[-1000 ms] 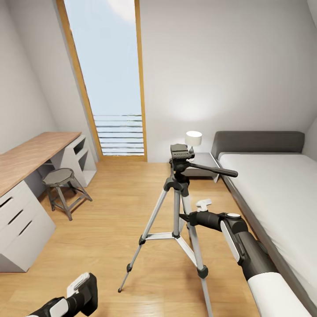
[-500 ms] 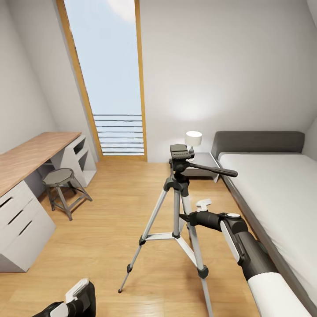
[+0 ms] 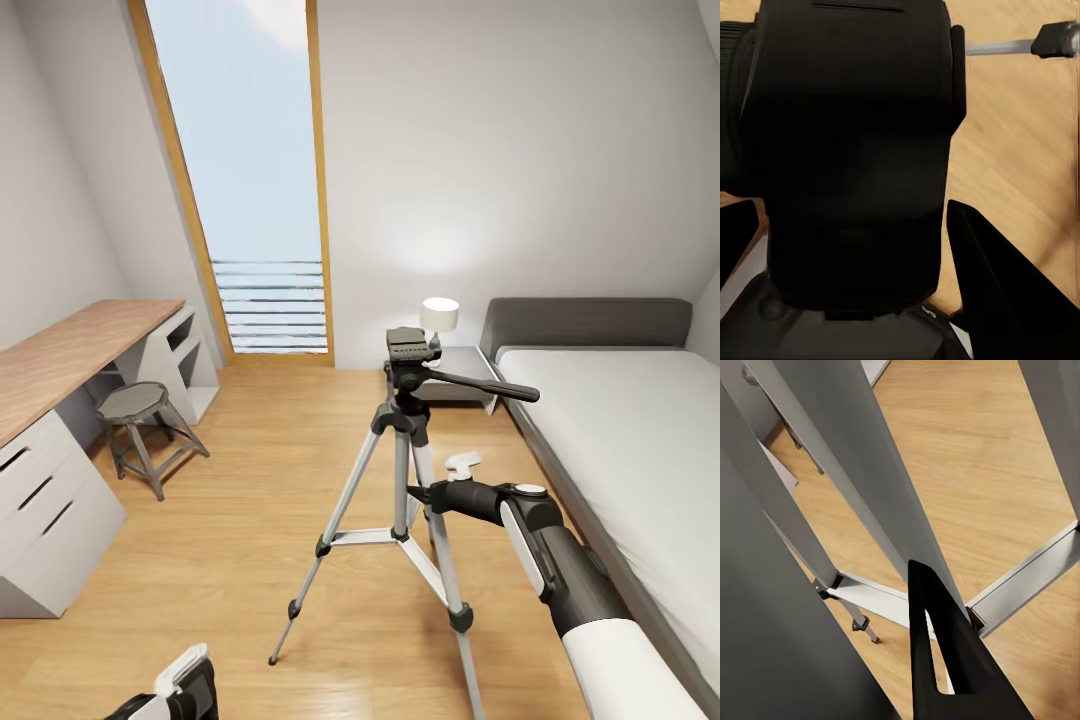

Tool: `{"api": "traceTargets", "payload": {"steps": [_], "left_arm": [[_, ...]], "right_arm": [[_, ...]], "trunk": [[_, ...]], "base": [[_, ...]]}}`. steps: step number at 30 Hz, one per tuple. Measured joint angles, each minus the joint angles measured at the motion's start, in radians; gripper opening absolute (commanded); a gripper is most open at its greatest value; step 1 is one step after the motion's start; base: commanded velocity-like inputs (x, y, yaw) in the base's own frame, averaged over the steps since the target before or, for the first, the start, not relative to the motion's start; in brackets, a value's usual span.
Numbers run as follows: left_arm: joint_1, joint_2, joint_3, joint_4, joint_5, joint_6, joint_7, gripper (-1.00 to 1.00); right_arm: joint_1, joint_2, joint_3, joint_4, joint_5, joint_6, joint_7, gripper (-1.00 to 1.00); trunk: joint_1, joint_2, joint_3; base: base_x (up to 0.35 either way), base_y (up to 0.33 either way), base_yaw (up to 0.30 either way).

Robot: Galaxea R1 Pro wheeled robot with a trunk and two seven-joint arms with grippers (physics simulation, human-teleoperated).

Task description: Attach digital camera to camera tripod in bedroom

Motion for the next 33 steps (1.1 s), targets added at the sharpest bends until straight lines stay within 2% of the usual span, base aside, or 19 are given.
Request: {"api": "traceTargets", "payload": {"steps": [4, 7, 9, 12, 14, 17, 19, 21, 23, 24, 25, 26, 27, 28, 29, 30, 31, 32, 33], "left_arm": [[0.001, 0.007, 0.002, -0.028, -0.009, -0.021, -0.003, -1.0], [-0.001, 0.04, 0.003, -0.173, -0.01, 0.048, -0.003, -1.0], [-0.001, 0.065, 0.005, -0.33, -0.005, 0.156, -0.001, -1.0], [-0.002, 0.109, 0.01, -0.558, 0.001, 0.405, 0.017, -1.0], [-0.005, 0.123, 0.021, -0.669, 0.015, 0.541, 0.037, -1.0], [-0.028, 0.132, 0.061, -0.743, 0.027, 0.656, 0.062, -1.0], [-0.082, 0.137, 0.11, -0.778, 0.043, 0.71, 0.081, -1.0], [-0.149, 0.147, 0.136, -0.8, 0.054, 0.753, 0.091, -1.0], [-0.2, 0.156, 0.145, -0.831, 0.075, 0.795, 0.095, -1.0], [-0.231, 0.16, 0.149, -0.853, 0.058, 0.824, 0.099, -1.0], [-0.25, 0.161, 0.15, -0.867, 0.088, 0.835, 0.101, -1.0], [-0.283, 0.161, 0.153, -0.886, 0.062, 0.855, 0.106, -1.0], [-0.304, 0.159, 0.153, -0.895, 0.09, 0.861, 0.109, -1.0], [-0.324, 0.156, 0.154, -0.901, 0.076, 0.867, 0.113, -1.0], [-0.361, 0.15, 0.155, -0.911, 0.071, 0.876, 0.122, -1.0], [-0.384, 0.144, 0.155, -0.916, 0.096, 0.877, 0.127, -1.0], [-0.43, 0.122, 0.156, -0.926, 0.063, 0.885, 0.144, -1.0], [-0.458, 0.111, 0.156, -0.933, 0.11, 0.884, 0.15, -1.0], [-0.49, 0.09, 0.156, -0.943, 0.079, 0.889, 0.165, -1.0]], "right_arm": [[0.0, 0.001, 0.001, 0.0, 0.0, 0.0, -0.001, -1.0], [0.0, 0.001, 0.001, 0.001, 0.0, 0.0, -0.001, -1.0], [0.0, 0.001, 0.001, 0.001, 0.0, -0.001, -0.001, -1.0], [0.0, 0.001, 0.001, -0.001, 0.001, 0.001, -0.001, -1.0], [0.0, 0.001, 0.001, 0.0, 0.001, 0.001, -0.001, -1.0], [0.0, 0.001, 0.001, 0.001, 0.0, 0.0, -0.001, -1.0], [0.0, 0.001, 0.001, 0.001, 0.0, 0.0, -0.001, -1.0], [0.0, 0.0, 0.001, 0.0, 0.0, 0.0, -0.001, -1.0], [0.0, 0.0, 0.001, 0.001, -0.001, -0.001, -0.001, -1.0], [0.0, 0.0, 0.001, -0.001, 0.0, 0.001, -0.001, -1.0], [0.0, 0.0, 0.001, 0.002, -0.001, -0.001, -0.001, -1.0], [0.0, 0.0, 0.001, -0.001, 0.0, 0.001, -0.001, -1.0], [0.0, 0.0, 0.001, 0.001, -0.001, -0.001, -0.001, -1.0], [0.0, 0.0, 0.001, 0.0, -0.001, 0.0, -0.001, -1.0], [0.0, 0.0, 0.0, -0.001, 0.0, 0.001, -0.001, -1.0], [0.0, 0.0, 0.0, 0.002, -0.001, -0.001, -0.001, -1.0], [0.0, 0.0, 0.0, -0.003, 0.001, 0.002, 0.0, -1.0], [0.0, 0.0, 0.0, 0.002, 0.0, -0.001, 0.0, -1.0], [0.0, 0.0, -0.001, -0.001, 0.001, 0.001, 0.001, -1.0]], "trunk": [[0.0, 0.0, 0.0], [0.0, 0.0, 0.0], [0.0, 0.0, 0.0], [0.0, 0.0, 0.0], [0.0, 0.0, 0.0], [0.0, 0.0, 0.0], [0.0, 0.0, 0.0], [0.0, 0.0, 0.0], [0.0, 0.0, 0.0], [0.0, 0.0, 0.0], [0.0, 0.0, 0.0], [0.0, 0.0, 0.0], [0.0, 0.0, 0.0], [0.0, 0.0, 0.0], [0.0, 0.0, 0.0], [0.0, 0.0, 0.0], [0.0, 0.001, 0.0], [0.0, 0.0, 0.0], [0.0, 0.0, 0.0]], "base": [[0.0, 0.0, 0.0], [0.0, 0.0, 0.0], [0.0, 0.0, 0.0], [0.0, 0.0, 0.0], [0.0, 0.0, 0.0], [0.0, 0.0, 0.0], [0.0, 0.0, 0.0], [0.0, 0.0, 0.0], [0.0, 0.0, 0.0], [0.0, 0.0, 0.0], [0.0, 0.0, 0.0], [0.0, 0.0, 0.0], [0.0, 0.0, 0.0], [0.0, 0.0, 0.0], [0.0, 0.0, 0.0], [0.0, 0.0, 0.0], [0.0, 0.0, 0.0], [0.0, 0.0, 0.0], [0.0, 0.0, 0.0]]}}
